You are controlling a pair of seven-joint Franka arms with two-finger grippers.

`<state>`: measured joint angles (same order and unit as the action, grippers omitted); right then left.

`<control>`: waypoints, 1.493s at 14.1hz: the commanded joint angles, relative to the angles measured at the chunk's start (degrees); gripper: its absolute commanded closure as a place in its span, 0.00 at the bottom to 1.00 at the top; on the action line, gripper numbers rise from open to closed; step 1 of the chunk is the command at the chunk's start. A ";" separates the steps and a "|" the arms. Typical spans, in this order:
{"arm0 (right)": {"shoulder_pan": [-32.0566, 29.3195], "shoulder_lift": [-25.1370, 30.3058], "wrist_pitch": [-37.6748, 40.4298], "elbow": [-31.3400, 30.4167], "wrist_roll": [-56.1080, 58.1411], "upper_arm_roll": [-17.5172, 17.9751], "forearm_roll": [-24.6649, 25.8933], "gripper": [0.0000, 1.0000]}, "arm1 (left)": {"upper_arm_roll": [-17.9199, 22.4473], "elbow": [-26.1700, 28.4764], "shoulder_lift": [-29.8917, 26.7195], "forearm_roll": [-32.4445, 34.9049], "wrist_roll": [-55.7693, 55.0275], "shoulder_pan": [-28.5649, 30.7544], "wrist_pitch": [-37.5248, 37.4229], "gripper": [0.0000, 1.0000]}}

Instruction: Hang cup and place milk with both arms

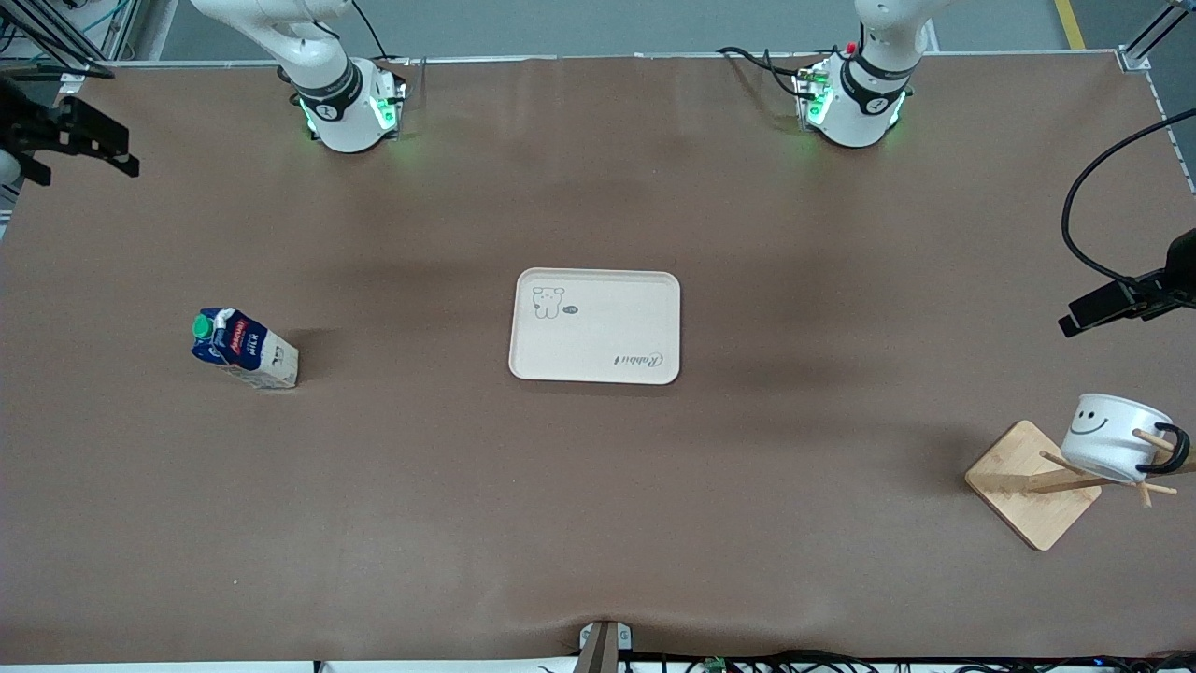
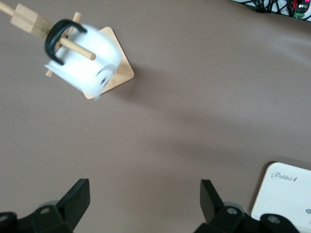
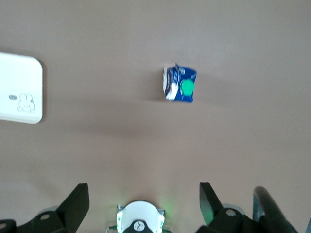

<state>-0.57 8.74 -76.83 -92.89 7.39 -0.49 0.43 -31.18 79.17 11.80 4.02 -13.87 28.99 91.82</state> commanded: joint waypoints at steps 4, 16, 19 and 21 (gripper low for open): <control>0.39 1.19 -5.70 -2.56 -7.38 0.31 -1.84 0.00 | 2.24 0.72 -5.37 -0.50 0.25 -2.34 -3.13 0.00; -1.28 -3.64 -5.26 3.16 -5.28 -0.22 0.72 0.00 | 25.73 10.12 -15.14 -4.71 1.04 -27.76 -6.22 0.00; -1.28 -3.64 -5.17 3.16 -5.37 -0.22 0.72 0.00 | 25.73 9.95 -15.14 -5.60 2.00 -27.59 -6.22 0.00; -1.37 -3.64 -5.17 3.16 -5.37 -0.22 0.72 0.00 | 25.99 9.95 -14.88 -5.51 4.98 -27.41 -5.96 0.00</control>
<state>-1.08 5.63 -82.97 -91.16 1.81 -1.26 0.35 -6.05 87.77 -1.91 -0.40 -11.60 1.65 84.88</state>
